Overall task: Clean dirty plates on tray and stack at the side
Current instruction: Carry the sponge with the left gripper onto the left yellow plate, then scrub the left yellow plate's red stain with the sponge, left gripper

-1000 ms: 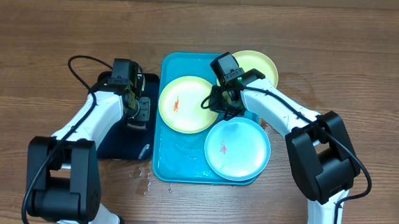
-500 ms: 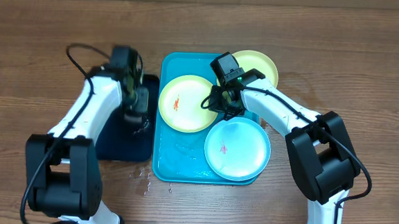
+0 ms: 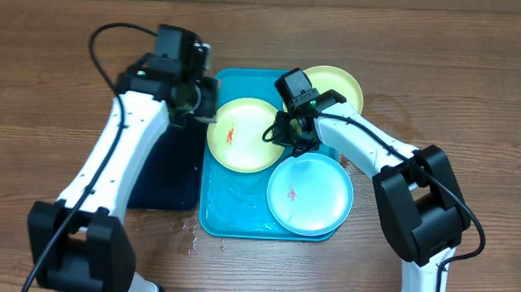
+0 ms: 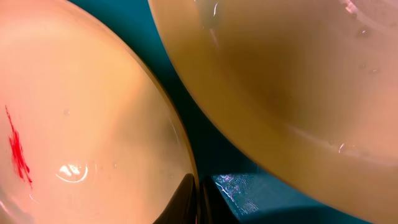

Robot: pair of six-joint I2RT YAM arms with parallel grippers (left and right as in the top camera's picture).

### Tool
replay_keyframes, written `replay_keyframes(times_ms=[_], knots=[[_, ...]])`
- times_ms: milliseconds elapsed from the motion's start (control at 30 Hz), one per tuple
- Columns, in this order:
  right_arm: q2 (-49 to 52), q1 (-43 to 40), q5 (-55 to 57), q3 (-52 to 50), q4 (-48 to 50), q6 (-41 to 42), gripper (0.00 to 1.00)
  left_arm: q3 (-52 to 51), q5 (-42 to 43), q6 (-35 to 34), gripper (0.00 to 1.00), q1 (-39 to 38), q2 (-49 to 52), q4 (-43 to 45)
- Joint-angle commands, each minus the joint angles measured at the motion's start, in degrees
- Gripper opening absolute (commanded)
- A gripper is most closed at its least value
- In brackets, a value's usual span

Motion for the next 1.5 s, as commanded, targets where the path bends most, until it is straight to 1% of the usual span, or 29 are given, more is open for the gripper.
replay_keyframes(times_ms=[0,200,900,1067,1267,1467], knots=[[0.04,-0.04,0.61,0.92,0.59,0.24,0.04,0.15,1.79,-1.77,0.04,-4.13,3.54,1.86],[0.04,-0.04,0.61,0.92,0.59,0.24,0.04,0.15,1.62,-4.24,0.04,-6.36,8.5,3.19],[0.04,-0.04,0.63,0.92,0.85,0.24,0.04,0.13,1.27,-3.76,0.04,-6.82,18.97,4.92],[0.04,-0.04,0.63,0.92,1.03,0.24,0.04,-0.2,-0.9,-3.85,0.04,-6.84,19.96,4.85],[0.04,-0.04,0.63,0.92,1.14,0.24,0.04,-2.21,-0.87,-4.26,0.04,-6.99,19.96,5.95],[0.04,-0.04,0.63,0.92,1.22,0.24,0.04,-8.33,-1.03,-4.57,0.04,-7.15,19.96,11.93]])
